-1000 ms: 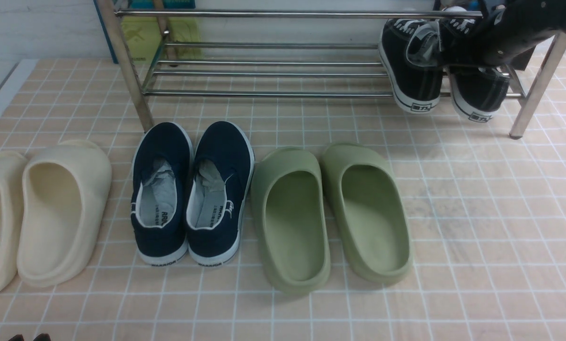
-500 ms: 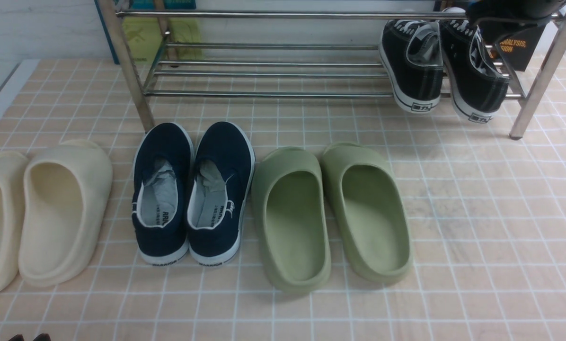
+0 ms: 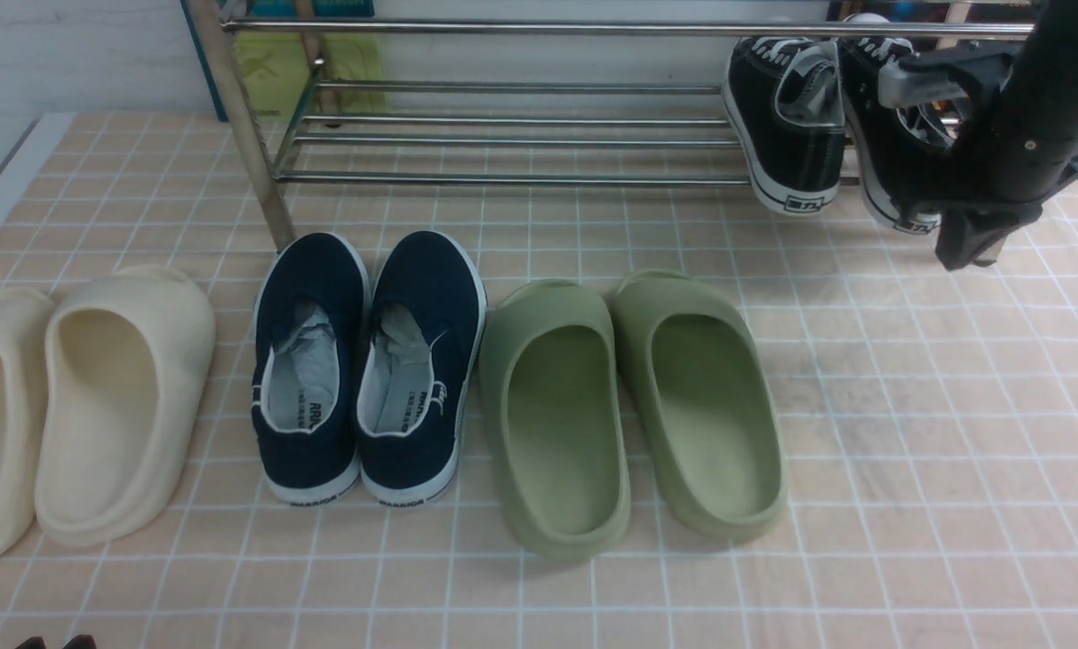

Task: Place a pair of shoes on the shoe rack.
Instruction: Use the right arm to put a shoe into the shoe rack

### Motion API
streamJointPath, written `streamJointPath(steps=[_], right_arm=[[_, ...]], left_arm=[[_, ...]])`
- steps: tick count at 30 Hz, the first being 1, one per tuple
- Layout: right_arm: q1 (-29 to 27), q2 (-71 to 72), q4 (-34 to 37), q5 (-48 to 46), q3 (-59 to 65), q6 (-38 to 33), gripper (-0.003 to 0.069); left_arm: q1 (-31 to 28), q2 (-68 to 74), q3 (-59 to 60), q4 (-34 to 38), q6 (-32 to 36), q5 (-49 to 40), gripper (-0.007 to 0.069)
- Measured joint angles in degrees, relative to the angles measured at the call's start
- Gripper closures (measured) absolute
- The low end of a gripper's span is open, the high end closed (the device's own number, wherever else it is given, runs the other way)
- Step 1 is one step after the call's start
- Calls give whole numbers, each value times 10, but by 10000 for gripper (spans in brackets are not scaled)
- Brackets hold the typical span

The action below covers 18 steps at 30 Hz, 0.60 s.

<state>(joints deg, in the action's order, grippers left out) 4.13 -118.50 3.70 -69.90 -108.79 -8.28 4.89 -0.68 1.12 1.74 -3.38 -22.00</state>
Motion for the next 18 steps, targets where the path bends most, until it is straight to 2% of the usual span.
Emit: streamJointPath(steps=[6, 18], right_arm=[[0, -13, -22, 126, 2, 0, 673], [0, -8, -37, 136, 5, 0, 665]], left_arm=[[0, 0, 0, 0, 0, 0, 385], [0, 0, 0, 0, 0, 0, 385]])
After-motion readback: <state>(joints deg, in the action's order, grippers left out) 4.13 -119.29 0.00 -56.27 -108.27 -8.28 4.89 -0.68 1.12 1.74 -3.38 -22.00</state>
